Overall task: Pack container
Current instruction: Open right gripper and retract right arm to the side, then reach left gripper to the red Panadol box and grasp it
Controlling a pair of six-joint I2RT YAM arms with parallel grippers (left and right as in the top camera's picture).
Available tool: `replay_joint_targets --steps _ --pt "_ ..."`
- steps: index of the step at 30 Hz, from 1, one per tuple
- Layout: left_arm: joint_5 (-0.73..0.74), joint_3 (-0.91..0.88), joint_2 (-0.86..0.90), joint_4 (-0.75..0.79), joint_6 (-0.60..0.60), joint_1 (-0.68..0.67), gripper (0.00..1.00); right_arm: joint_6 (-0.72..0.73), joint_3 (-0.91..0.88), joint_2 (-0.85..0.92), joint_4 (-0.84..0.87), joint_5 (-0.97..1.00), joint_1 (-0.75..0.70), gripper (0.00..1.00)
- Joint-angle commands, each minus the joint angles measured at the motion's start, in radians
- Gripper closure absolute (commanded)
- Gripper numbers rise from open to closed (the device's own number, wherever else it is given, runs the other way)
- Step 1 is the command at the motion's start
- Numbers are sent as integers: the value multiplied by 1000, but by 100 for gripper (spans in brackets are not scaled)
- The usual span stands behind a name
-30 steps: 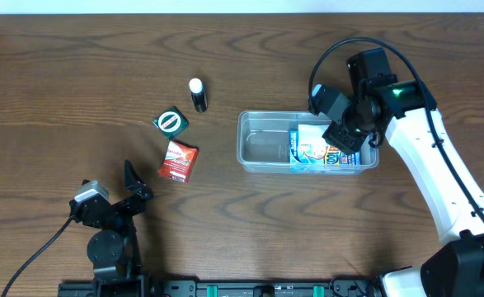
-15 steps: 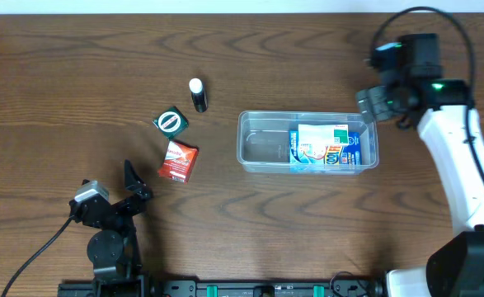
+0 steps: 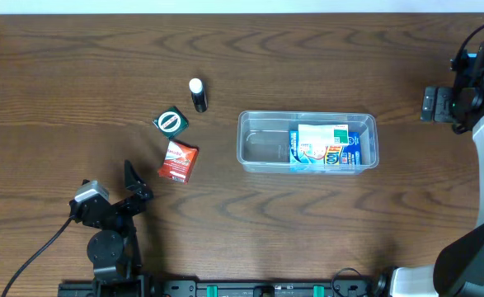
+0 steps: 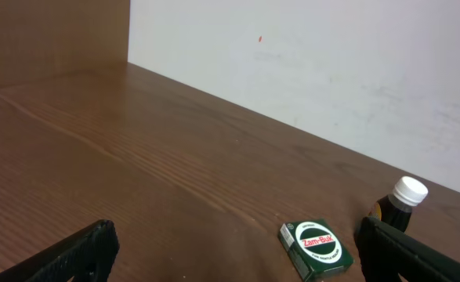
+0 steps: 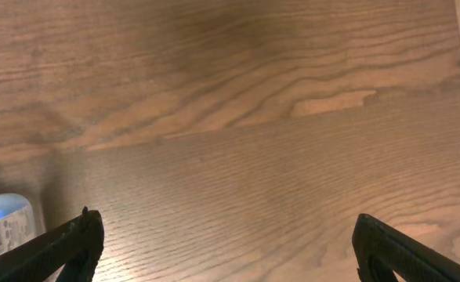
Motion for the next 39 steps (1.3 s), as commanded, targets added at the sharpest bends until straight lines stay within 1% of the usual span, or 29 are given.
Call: replay_joint_targets --steps 1,19,22,26,29,32,35,37,39 --pt "-5 -23 -6 -32 21 2 2 18 3 -25 1 6 -5 1" --pt "-4 -23 -6 -31 20 2 2 18 3 -25 2 6 -5 1" --pt "1 -23 -6 -2 16 2 2 18 3 -25 1 6 -5 1" --pt "169 -10 -6 10 12 2 2 18 3 -25 1 6 -5 1" --pt "243 17 -5 10 12 2 2 18 3 -25 1 6 -5 1" --pt "273 100 25 -33 13 2 2 18 3 -25 2 6 -5 1" --pt "273 212 113 -99 23 2 2 18 3 -25 1 6 -5 1" --pt "277 309 219 -155 49 2 2 18 3 -25 1 6 -5 1" --pt "280 421 365 -226 79 2 2 18 3 -25 1 6 -5 1"
